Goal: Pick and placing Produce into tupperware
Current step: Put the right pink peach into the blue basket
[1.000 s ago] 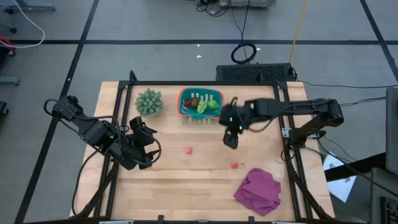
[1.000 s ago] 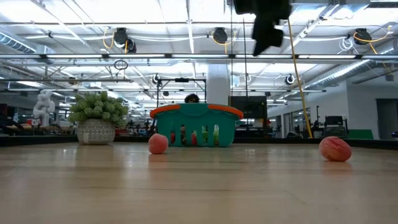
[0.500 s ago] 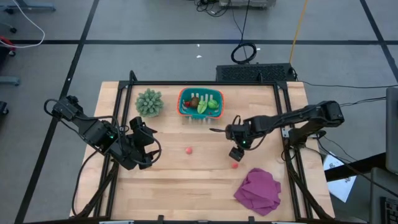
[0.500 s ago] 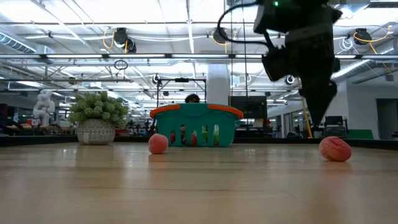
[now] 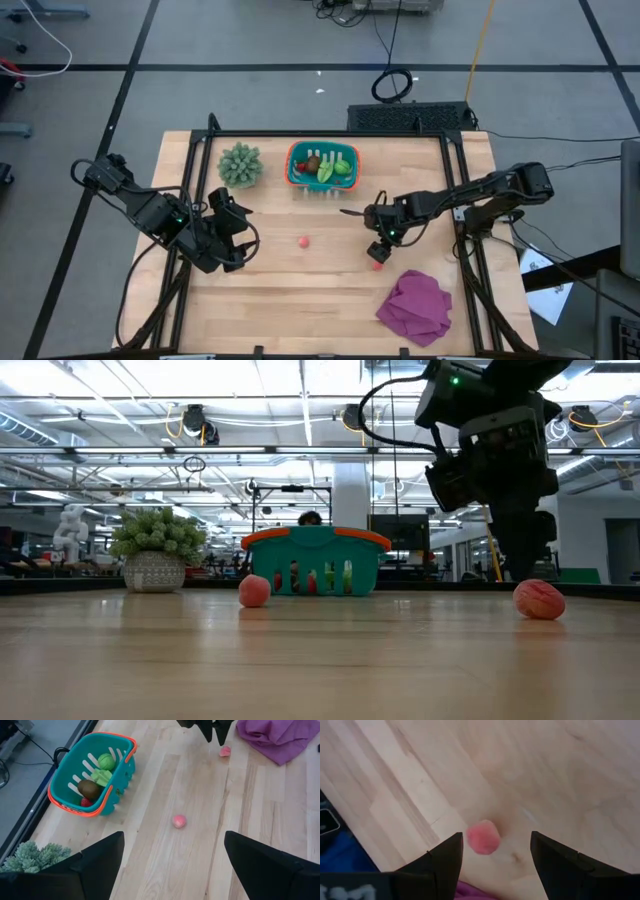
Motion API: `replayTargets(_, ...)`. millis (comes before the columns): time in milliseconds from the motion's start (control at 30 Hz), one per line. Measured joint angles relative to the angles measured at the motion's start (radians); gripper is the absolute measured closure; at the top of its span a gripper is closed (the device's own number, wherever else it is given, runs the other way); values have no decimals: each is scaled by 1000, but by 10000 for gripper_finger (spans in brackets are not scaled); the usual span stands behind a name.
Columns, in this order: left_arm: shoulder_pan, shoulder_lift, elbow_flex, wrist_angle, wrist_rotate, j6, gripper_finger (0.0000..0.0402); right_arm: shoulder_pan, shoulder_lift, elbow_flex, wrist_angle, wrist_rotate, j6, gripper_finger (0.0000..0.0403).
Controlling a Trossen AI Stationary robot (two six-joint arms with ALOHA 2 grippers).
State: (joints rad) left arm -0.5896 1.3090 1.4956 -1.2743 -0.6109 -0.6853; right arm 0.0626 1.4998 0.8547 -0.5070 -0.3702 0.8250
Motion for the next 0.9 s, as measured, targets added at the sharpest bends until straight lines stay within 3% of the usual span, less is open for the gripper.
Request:
replayTargets(400,0,0,0,0,1,-4,53,65,0,0,21,88,28,183)
replayTargets(900,0,0,0,1,9,-17,52,123,108,0,96,82,38,183)
